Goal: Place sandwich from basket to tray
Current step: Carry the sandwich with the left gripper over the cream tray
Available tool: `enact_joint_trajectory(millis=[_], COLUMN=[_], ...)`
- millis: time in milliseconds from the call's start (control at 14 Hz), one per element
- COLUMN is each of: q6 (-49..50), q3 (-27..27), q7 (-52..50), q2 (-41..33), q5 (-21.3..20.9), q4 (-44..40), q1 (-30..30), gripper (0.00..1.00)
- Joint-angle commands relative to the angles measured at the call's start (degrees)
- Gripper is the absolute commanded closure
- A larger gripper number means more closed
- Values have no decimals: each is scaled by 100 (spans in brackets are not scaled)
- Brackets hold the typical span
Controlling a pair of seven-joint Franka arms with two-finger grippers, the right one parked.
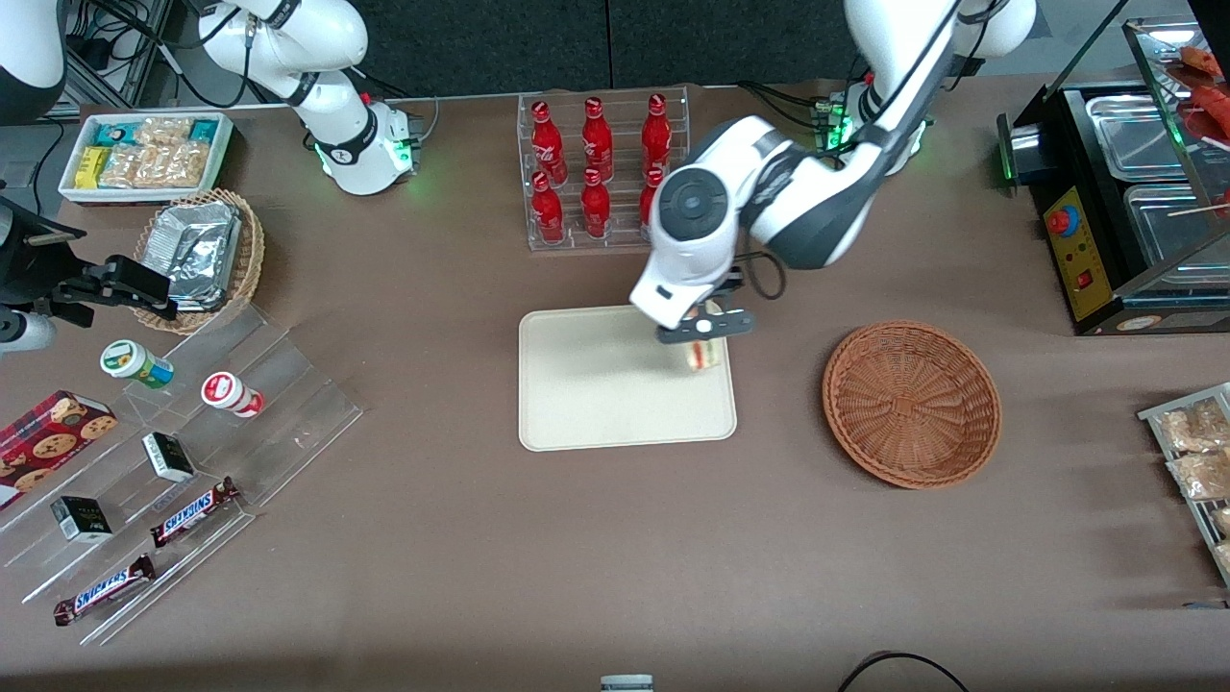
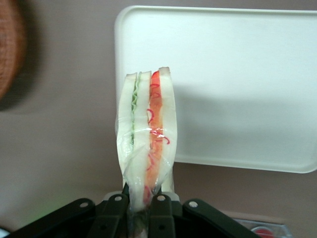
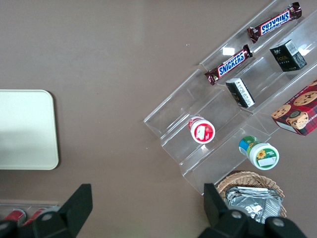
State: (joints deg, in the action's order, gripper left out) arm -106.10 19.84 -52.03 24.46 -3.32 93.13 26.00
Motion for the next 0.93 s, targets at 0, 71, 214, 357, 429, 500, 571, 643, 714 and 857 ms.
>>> enact_joint_trajectory(millis=[0,71,214,357,429,500,571,643,714,857], q6=[-383,-489,-796,-1139,-1271,-1360,-1465,-1536,-1606,-1642], q3=[-42,-42,-51,-60,-68,-77,-95,-103,-104,-104], q7=[-97,-97,-167,-281,-290,-316,-439,-579,-650,-677], q2=[374,453,559,735,822,919,981,1060,1139,1236], q5=[-2,-11,-29,-55,-55,-99,-264,-449,-598,-696], q4=[-242,-243,-216,-216,-216,-207,-207,-207,-207,-207], q1=[159,194,334,397,432,502,598,616,617,617], gripper=[100,100,100,100,100,100,100,100,100,100])
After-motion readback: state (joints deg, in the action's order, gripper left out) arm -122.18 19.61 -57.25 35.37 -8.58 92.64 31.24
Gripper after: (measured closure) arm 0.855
